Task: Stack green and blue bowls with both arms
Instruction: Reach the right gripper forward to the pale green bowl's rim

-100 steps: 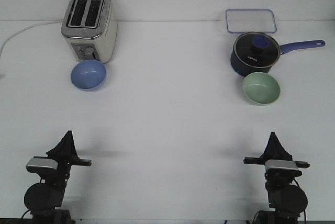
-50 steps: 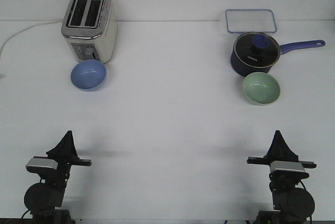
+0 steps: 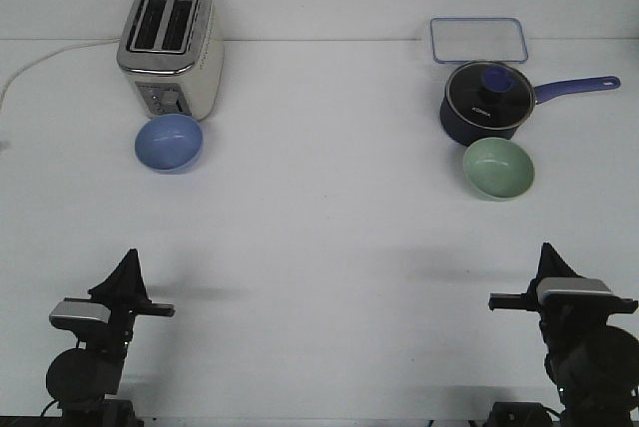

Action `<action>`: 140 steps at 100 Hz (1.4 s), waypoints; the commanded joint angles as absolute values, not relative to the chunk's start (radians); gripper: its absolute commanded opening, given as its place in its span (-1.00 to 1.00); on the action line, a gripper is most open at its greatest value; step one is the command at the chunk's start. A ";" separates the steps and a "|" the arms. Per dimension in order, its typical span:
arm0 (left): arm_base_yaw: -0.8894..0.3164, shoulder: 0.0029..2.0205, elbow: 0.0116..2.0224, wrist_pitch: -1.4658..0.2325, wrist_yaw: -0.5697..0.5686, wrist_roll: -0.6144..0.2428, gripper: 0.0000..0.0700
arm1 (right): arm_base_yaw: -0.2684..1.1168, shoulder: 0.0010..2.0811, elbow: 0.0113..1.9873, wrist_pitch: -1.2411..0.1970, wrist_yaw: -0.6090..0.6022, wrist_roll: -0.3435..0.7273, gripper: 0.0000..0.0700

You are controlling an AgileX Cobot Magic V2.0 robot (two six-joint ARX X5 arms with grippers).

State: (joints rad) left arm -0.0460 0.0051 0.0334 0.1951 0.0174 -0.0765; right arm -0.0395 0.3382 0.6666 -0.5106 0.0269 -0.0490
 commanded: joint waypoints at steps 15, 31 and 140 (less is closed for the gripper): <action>-0.045 0.003 0.014 0.210 0.015 -0.072 -0.96 | -0.039 0.538 0.881 -0.714 0.027 -0.025 -1.00; -0.045 0.003 0.014 0.210 0.015 -0.072 -0.96 | -0.039 0.659 0.978 -0.794 0.027 0.012 -1.00; -0.045 0.003 0.014 0.210 0.015 -0.072 -0.96 | -0.038 0.819 0.997 -0.916 0.023 0.031 0.35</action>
State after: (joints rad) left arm -0.0460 0.0051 0.0334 0.1951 0.0174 -0.0769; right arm -0.0391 0.8158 0.9829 -0.9306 0.0257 0.0093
